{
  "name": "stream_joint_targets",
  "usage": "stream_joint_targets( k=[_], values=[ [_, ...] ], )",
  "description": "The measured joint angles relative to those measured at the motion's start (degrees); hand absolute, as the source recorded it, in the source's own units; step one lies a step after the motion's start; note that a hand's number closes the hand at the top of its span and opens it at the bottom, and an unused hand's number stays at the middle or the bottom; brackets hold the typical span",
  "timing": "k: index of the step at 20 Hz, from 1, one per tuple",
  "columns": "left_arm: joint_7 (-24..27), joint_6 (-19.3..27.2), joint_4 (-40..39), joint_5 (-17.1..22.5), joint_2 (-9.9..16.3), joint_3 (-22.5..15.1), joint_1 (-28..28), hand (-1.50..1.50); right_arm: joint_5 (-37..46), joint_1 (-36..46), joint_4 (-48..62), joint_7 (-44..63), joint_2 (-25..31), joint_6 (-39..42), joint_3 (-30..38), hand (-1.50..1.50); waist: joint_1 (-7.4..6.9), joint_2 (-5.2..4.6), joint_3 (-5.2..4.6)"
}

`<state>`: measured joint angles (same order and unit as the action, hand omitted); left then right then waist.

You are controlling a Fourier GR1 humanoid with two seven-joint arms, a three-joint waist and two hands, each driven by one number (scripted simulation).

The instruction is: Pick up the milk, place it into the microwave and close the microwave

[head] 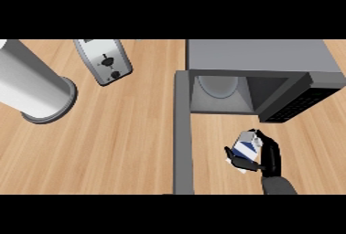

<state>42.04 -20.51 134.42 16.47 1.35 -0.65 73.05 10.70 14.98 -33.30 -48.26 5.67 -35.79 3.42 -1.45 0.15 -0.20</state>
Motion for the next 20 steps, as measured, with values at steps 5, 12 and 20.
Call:
stream_joint_targets(
  k=[5,12,20],
  values=[
    [-0.78,-0.39,0.29,0.27,0.26,-0.04,-0.53,-1.5,1.08,5.54,3.97,-4.37,3.74,10.09,-1.96,1.5,-0.66,-0.52,0.32],
    [-1.35,-1.14,-0.16,1.4,0.17,0.93,-0.58,-1.5,0.34,9.87,6.15,-10.27,4.46,19.84,-2.76,1.5,-0.21,-0.36,0.32],
    [-2.25,-1.86,-1.88,4.67,0.49,5.05,-1.89,-1.5,1.18,10.45,-2.79,-7.33,2.81,24.05,-6.28,1.5,1.01,0.1,0.19]
  ],
)
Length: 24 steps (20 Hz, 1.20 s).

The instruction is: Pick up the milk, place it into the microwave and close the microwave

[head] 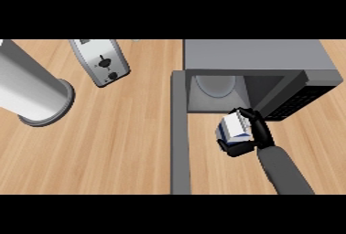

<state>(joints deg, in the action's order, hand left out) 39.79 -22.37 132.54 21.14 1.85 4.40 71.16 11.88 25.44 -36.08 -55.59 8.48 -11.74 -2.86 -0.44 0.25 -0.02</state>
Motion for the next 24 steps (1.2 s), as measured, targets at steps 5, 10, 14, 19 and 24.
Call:
stream_joint_targets(
  k=[5,10,14,19,24],
  values=[
    [-0.71,-1.03,-1.1,1.13,0.07,1.85,-0.41,-1.5,1.4,1.62,-7.69,9.46,-1.06,-3.46,-1.03,1.5,0.21,0.08,-0.03],
    [-1.59,-1.46,-2.46,1.08,-0.31,3.01,-2.15,-1.5,2.4,6.48,-9.62,18.76,-1.16,-4.06,-0.87,1.5,-0.15,-0.08,-0.01],
    [-2.63,-1.82,-2.74,1.52,-0.38,3.95,-3.48,-1.5,3.07,13.12,-5.32,23.57,-0.9,-3.19,0.14,1.5,-0.76,-0.35,0.03],
    [-4.24,-2.18,-4.62,2.47,0.51,5.59,-6.49,-1.5,5.0,20.45,3.92,24.08,-0.15,-6.16,2.15,1.5,-1.44,-0.86,0.22],
    [-5.29,-2.17,-7.46,1.87,1.15,6.01,-10.41,-1.5,6.79,26.19,12.23,24.41,1.37,-11.08,4.18,1.5,-2.41,-1.28,0.28]
  ],
)
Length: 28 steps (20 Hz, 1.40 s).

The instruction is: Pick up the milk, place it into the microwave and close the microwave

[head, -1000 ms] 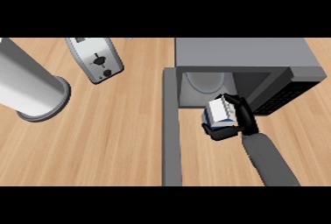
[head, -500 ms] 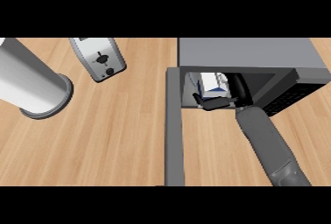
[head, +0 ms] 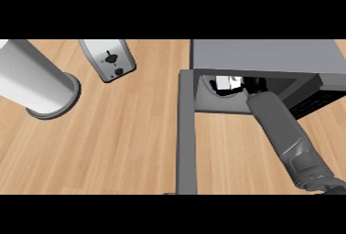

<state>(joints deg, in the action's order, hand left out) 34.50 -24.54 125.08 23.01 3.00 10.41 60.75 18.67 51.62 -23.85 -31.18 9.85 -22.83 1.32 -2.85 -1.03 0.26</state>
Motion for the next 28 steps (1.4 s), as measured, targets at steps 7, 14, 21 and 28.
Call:
stream_joint_targets(
  k=[7,14,21,28],
  values=[
    [-1.49,-0.12,-1.81,0.4,1.32,0.69,-3.7,-1.5,-1.39,4.72,7.43,2.26,0.46,-9.62,5.2,-1.5,-1.94,-1.1,-0.03],
    [-2.65,0.22,-2.15,-0.27,2.76,1.7,-6.5,-1.5,-0.09,7.01,12.17,0.94,2.06,-14.97,6.05,-1.5,-3.54,-1.88,-0.04],
    [-3.46,-0.06,-2.43,-2.17,3.55,0.95,-9.02,-1.5,-0.37,8.53,14.97,-0.85,2.23,-11.15,6.81,-1.5,-3.7,-1.9,0.01],
    [-4.61,-0.32,-1.79,-3.72,3.06,-1.19,-10.33,-1.5,-2.66,7.93,15.5,-5.57,0.83,-5.3,9.09,-1.5,-2.86,-1.42,0.0]
  ],
)
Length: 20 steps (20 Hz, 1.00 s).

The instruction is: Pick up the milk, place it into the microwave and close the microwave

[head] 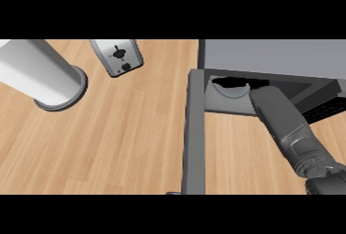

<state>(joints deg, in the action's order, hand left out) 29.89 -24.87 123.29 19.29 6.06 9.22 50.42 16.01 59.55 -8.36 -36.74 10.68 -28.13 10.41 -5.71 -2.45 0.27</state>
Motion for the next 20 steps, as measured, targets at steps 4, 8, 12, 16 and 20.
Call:
stream_joint_targets(
  k=[4,8,12,16,20],
  values=[
    [-1.77,0.27,1.18,-0.8,-0.66,-1.97,-0.43,-1.5,-1.72,-0.85,-0.26,-3.26,-0.4,3.45,1.68,-1.5,0.92,0.41,-0.02],
    [-2.62,-0.16,1.81,-2.47,-1.56,-4.33,-0.08,-1.5,-3.5,-2.33,-0.6,-6.36,-1.03,7.44,3.27,-1.5,1.92,0.98,-0.08],
    [-3.08,0.26,3.14,-5.99,-3.1,-7.24,-0.51,-1.5,-4.6,-4.55,-1.06,-8.87,-0.96,12.18,3.98,-1.5,3.08,1.53,-0.13],
    [-4.58,1.18,4.13,-9.16,-4.44,-10.24,-1.57,-1.5,-5.33,-7.49,-2.7,-10.45,-2.83,14.6,3.9,-1.5,4.28,2.05,-0.18],
    [-5.74,2.75,3.76,-13.32,-5.41,-13.84,-3.71,-1.5,-5.82,-11.27,-5.92,-11.13,-4.84,16.58,3.06,-1.5,5.52,2.54,-0.24]
  ],
)
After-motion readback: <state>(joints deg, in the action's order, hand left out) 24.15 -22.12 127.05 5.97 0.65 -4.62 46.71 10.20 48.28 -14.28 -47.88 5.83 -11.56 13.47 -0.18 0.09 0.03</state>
